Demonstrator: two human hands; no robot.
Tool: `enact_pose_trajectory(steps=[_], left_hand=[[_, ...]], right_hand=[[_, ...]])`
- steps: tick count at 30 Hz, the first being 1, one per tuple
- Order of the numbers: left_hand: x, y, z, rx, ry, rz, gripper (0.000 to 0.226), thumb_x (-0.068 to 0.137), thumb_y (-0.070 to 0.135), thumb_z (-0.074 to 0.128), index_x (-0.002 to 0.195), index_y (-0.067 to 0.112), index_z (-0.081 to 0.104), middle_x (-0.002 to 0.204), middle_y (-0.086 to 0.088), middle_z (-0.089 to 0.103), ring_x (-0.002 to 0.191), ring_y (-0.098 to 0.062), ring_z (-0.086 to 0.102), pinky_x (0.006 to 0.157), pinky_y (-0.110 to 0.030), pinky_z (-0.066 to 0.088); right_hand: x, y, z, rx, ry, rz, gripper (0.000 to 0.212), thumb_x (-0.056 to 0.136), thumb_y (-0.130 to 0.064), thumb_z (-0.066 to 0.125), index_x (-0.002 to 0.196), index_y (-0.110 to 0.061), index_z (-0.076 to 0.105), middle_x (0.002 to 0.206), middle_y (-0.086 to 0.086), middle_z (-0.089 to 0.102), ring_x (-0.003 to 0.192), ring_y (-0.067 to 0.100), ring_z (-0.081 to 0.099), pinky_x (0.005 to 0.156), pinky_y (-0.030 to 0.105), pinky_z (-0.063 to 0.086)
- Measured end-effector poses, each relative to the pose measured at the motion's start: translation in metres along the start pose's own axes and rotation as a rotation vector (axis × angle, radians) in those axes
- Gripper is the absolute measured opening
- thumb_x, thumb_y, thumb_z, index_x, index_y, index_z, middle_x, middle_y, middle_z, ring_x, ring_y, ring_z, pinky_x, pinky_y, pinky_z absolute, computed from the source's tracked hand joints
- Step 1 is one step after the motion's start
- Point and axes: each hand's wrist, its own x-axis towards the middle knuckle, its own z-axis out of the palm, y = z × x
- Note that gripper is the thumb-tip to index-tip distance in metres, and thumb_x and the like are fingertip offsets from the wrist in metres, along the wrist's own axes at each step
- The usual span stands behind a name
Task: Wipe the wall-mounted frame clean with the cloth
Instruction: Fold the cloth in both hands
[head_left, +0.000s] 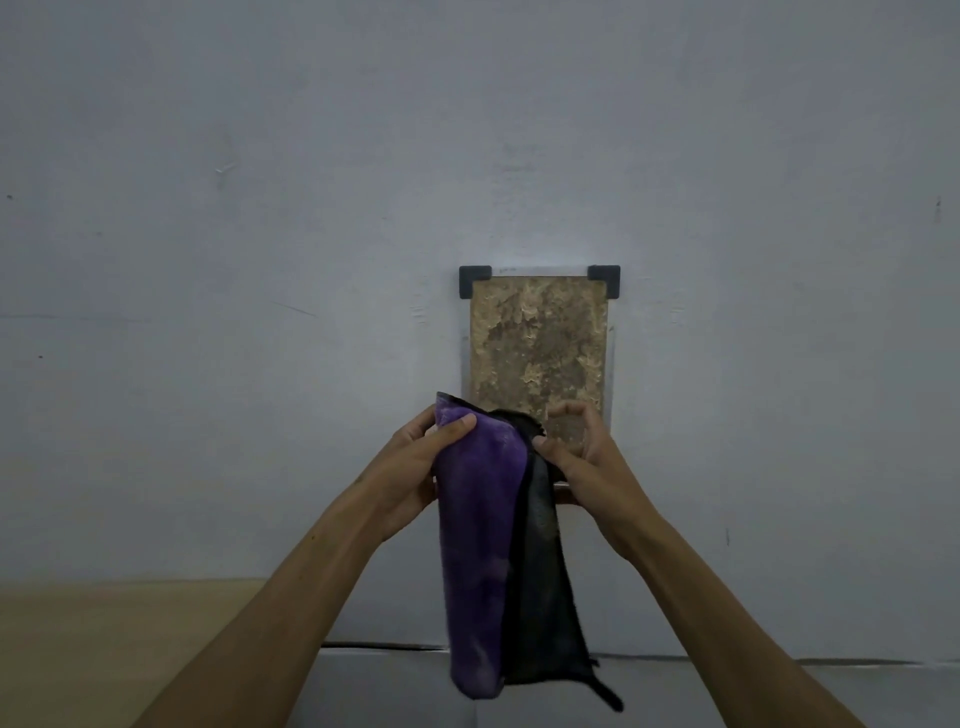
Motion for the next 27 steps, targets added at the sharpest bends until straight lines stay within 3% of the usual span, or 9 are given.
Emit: enact_pose_trajectory(steps=[4,8,12,15,18,21,25,27], left_hand=[[0.001,0.004,0.004,0.000,-0.045,0.027,0.038,0.091,0.023,0.071,0.128,0.021,0.064,0.121,-0.006,0.072,0.111,-0.022,0.070,0.087,-0.036,0.057],[0.001,0.008,0.005,0.031,-0.115,0.049,0.035,0.093,0.019,0.068,0.128,0.021,0.063,0.121,-0.007,0.072,0.110,-0.022,0.070,0.086,-0.034,0.058],[0.001,0.011,0.002,0.048,-0.135,0.048,0.040,0.091,0.019,0.070,0.130,0.023,0.063,0.126,-0.006,0.070,0.117,-0.024,0.067,0.093,-0.039,0.057],[0.001,0.013,-0.002,0.051,-0.148,0.045,0.043,0.088,0.019,0.071,0.130,0.023,0.064,0.127,-0.008,0.069,0.119,-0.026,0.065,0.100,-0.044,0.053],[0.001,0.014,-0.005,0.081,-0.131,0.045,0.043,0.086,0.019,0.073,0.128,0.023,0.065,0.126,-0.007,0.069,0.118,-0.027,0.065,0.098,-0.044,0.055],[0.000,0.013,-0.005,0.129,-0.089,0.074,0.038,0.085,0.020,0.076,0.122,0.020,0.067,0.120,-0.006,0.072,0.114,-0.027,0.067,0.090,-0.040,0.057],[0.000,0.014,-0.008,0.060,-0.096,0.146,0.026,0.083,0.009,0.076,0.105,0.012,0.062,0.120,-0.012,0.070,0.110,-0.032,0.068,0.092,-0.041,0.058],[-0.001,0.020,-0.006,0.013,-0.155,0.151,0.025,0.085,0.003,0.072,0.101,0.016,0.058,0.108,-0.009,0.072,0.096,-0.027,0.071,0.079,-0.035,0.061]], right_hand=[[-0.003,-0.003,-0.001,-0.078,-0.051,-0.010,0.010,0.105,-0.028,0.056,0.113,-0.030,0.062,0.099,0.005,0.076,0.084,0.023,0.075,0.066,0.031,0.060],[-0.004,-0.002,0.000,-0.081,-0.064,-0.070,0.022,0.105,-0.026,0.056,0.123,-0.039,0.056,0.101,0.008,0.075,0.084,0.024,0.075,0.067,0.033,0.060],[-0.005,-0.007,0.001,-0.101,-0.080,-0.142,0.021,0.105,-0.014,0.054,0.119,-0.029,0.056,0.098,0.014,0.071,0.074,0.024,0.069,0.064,0.036,0.059],[-0.003,-0.012,0.001,-0.157,-0.085,-0.107,0.021,0.107,-0.012,0.048,0.113,-0.025,0.064,0.103,0.011,0.070,0.080,0.022,0.071,0.063,0.031,0.059],[-0.002,-0.015,0.003,-0.178,-0.094,-0.005,0.031,0.109,-0.022,0.044,0.107,-0.026,0.074,0.104,0.007,0.072,0.090,0.020,0.072,0.069,0.030,0.061],[-0.003,-0.017,0.004,-0.049,-0.137,0.083,0.033,0.102,-0.041,0.056,0.104,-0.017,0.078,0.105,0.010,0.075,0.097,0.023,0.073,0.076,0.034,0.062],[-0.004,-0.017,-0.001,-0.052,-0.189,0.004,0.021,0.096,-0.035,0.067,0.092,-0.016,0.075,0.104,0.009,0.074,0.101,0.023,0.070,0.088,0.044,0.062],[-0.003,-0.020,-0.003,-0.055,-0.187,-0.024,0.027,0.098,-0.036,0.065,0.093,-0.010,0.074,0.103,0.011,0.073,0.102,0.026,0.068,0.093,0.045,0.060]])
